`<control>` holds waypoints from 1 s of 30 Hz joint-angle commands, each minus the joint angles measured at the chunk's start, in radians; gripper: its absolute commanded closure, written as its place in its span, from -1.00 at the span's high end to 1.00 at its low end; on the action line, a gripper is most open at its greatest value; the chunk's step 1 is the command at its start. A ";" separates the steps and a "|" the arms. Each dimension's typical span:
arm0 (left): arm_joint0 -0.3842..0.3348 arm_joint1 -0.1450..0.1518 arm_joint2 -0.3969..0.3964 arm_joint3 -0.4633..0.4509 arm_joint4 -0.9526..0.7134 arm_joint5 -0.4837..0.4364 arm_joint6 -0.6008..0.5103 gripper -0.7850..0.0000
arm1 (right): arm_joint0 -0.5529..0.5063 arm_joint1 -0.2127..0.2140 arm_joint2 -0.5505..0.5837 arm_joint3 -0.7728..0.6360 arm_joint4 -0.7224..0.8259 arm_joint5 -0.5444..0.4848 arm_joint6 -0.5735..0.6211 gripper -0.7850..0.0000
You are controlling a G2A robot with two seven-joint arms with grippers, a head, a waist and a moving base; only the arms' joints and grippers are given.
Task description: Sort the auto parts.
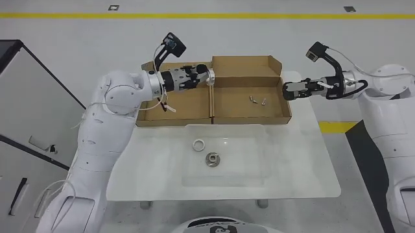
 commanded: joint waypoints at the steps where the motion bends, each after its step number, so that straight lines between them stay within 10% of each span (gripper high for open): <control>1: -0.015 0.001 0.013 0.019 0.023 0.004 -0.011 -1.00 | 0.000 0.000 0.000 0.000 0.000 0.000 0.000 1.00; 16: -0.210 -0.015 0.192 0.316 0.240 0.008 -0.018 -1.00 | 0.000 0.000 0.000 0.000 0.000 0.000 0.000 1.00; 30: -0.215 -0.023 0.246 0.364 0.319 0.129 -0.036 -1.00 | 0.000 0.000 0.000 0.000 0.000 0.000 0.000 1.00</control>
